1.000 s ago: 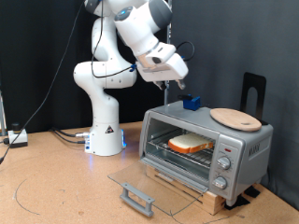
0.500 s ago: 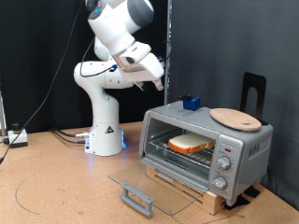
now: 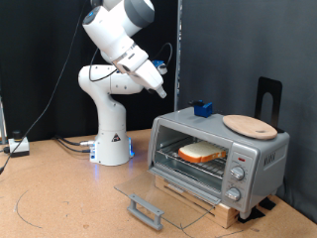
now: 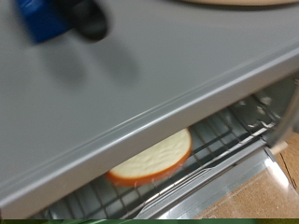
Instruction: Make a piece of toast with the oven
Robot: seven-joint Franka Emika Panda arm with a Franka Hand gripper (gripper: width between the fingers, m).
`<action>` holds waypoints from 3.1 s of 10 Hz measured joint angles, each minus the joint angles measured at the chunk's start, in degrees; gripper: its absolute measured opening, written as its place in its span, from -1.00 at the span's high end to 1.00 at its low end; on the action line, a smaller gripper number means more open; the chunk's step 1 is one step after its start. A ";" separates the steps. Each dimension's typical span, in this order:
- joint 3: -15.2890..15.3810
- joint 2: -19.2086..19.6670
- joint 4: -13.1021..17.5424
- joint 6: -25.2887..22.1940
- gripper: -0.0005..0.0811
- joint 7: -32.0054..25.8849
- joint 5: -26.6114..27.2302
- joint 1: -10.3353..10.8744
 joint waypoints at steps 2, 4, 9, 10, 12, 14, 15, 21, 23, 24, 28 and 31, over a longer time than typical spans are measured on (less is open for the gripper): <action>-0.31 2.98 -0.04 5.06 -0.99 8.19 6.12 -1.65; -0.33 5.69 -0.52 10.23 -0.99 14.22 10.98 -3.60; -3.08 11.98 5.27 -4.66 -0.99 35.13 5.11 -6.11; -4.39 14.72 6.70 -7.45 -0.99 39.77 4.95 -7.02; -5.69 20.01 9.54 -9.22 -0.99 43.61 -0.32 -9.11; -5.38 21.40 10.29 -8.77 -0.99 43.41 -1.28 -9.44; -5.99 21.90 10.62 -12.82 -0.99 43.39 -1.44 -9.44; -7.52 33.68 13.57 -5.65 -0.99 43.80 -3.05 -11.17; -7.69 37.95 15.80 -2.94 -0.99 42.97 -3.66 -11.44; -7.69 37.93 15.72 -3.13 -0.99 42.98 -3.62 -11.43; -8.97 42.17 18.03 -6.09 -0.99 41.90 -3.98 -11.99; -10.04 49.33 24.22 -7.27 -0.99 41.98 -5.07 -12.75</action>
